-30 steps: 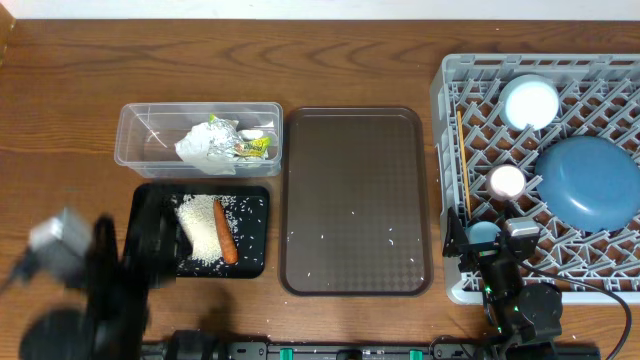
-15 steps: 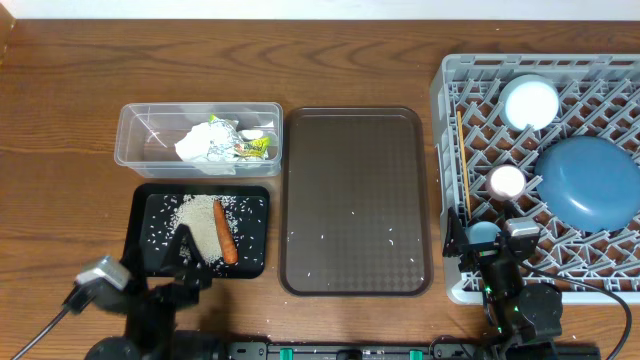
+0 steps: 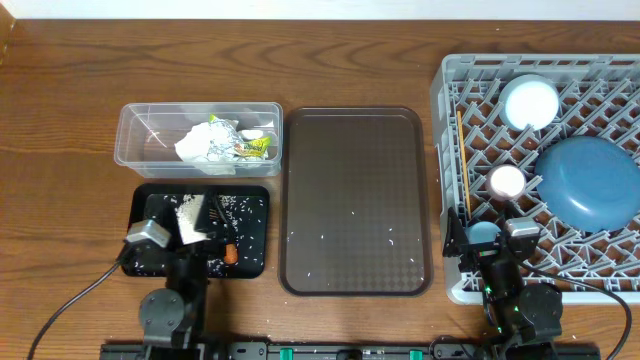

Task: Sort waste into correct bins and load items into the dishwasher rack

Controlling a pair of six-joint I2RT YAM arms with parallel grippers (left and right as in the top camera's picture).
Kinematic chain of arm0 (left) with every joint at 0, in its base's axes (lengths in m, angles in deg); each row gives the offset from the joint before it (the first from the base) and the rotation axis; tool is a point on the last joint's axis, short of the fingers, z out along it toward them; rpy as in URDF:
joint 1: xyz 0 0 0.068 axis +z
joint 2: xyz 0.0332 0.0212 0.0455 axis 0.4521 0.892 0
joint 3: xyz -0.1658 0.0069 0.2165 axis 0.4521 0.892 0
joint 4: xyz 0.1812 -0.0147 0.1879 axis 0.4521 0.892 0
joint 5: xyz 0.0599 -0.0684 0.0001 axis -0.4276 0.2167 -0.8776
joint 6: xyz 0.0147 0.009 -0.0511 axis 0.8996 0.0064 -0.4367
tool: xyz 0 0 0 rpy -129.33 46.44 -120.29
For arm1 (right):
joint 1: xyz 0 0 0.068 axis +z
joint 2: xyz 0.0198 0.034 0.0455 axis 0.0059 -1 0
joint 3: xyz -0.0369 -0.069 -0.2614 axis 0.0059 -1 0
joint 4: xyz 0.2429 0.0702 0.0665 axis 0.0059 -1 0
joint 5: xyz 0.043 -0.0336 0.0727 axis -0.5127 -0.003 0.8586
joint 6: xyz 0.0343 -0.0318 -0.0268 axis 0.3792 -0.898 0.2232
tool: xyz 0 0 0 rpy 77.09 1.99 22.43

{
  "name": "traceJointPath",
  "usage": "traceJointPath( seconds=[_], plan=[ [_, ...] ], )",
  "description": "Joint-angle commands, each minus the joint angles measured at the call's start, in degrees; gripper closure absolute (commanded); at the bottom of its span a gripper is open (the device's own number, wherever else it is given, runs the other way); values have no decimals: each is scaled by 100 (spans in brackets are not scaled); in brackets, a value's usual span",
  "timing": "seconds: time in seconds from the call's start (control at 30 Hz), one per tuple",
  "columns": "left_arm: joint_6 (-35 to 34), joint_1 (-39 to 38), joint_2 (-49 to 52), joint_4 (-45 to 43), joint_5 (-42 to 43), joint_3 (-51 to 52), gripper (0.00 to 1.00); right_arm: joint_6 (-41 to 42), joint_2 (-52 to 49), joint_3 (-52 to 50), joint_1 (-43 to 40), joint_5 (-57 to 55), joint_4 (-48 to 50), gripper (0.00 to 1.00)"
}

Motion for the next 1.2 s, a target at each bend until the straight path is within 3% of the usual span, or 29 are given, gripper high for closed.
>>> traceJointPath(
  seconds=[0.0, 0.3, 1.17],
  plan=[
    [17, -35, -50, -76, 9, 337, 0, 57, 44, -15, -48, -59, -20, 1],
    [1237, -260, -9, 621, 26, 328, 0, 57, 44, -15, -48, -57, -20, 1],
    [1235, -260, 153, 623, 55, 328, 0, 57, 44, -15, -48, -57, -17, 1]
  ],
)
